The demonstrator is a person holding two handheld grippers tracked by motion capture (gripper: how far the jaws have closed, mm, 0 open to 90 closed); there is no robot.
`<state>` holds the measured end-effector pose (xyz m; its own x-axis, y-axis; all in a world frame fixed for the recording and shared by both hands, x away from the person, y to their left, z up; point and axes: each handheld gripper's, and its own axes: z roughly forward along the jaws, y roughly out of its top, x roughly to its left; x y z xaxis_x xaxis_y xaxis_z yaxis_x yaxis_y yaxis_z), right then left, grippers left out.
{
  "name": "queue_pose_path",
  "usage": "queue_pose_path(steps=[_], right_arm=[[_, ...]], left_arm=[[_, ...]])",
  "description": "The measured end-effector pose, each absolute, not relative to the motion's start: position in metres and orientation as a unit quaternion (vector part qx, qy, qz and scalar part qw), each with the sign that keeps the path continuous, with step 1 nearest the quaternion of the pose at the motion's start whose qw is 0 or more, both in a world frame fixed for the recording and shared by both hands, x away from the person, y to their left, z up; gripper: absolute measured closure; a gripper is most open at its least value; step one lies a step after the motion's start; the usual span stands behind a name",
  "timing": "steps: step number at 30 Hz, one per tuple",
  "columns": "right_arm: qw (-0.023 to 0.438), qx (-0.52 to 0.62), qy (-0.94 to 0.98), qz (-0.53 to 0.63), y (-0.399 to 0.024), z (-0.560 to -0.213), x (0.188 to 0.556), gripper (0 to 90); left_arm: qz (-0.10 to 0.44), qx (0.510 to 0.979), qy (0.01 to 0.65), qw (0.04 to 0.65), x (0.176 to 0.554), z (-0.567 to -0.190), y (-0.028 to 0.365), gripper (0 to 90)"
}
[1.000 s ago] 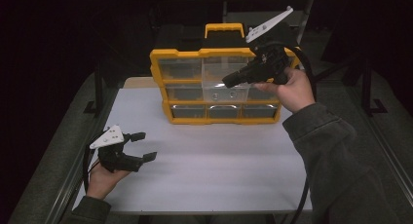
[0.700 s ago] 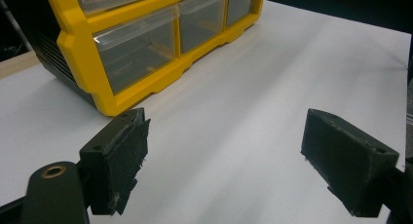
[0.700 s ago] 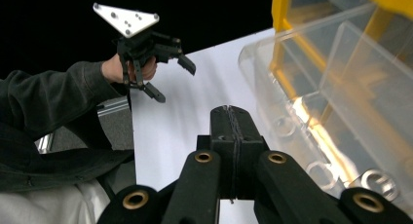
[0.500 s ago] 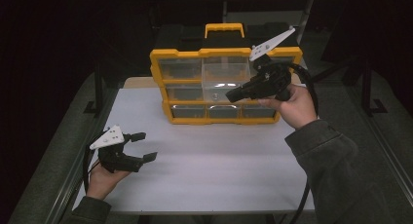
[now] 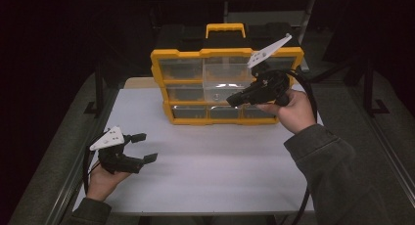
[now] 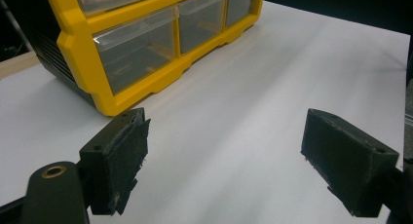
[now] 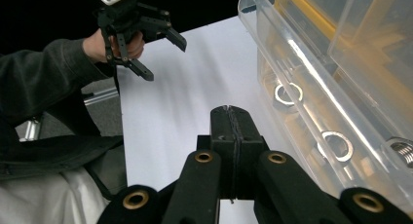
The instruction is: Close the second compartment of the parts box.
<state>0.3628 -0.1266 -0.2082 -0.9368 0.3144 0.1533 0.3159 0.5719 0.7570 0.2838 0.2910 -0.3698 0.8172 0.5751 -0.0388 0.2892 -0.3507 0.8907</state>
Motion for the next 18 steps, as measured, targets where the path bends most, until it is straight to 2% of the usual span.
queue_pose_path(steps=[18], right_arm=[[-0.008,-0.179,-0.891,-0.417,-0.1230,-0.2150,0.3629,88.5]], left_arm=[[0.140,0.812,0.265,0.500,0.2844,-0.3702,0.2882,17.0]])
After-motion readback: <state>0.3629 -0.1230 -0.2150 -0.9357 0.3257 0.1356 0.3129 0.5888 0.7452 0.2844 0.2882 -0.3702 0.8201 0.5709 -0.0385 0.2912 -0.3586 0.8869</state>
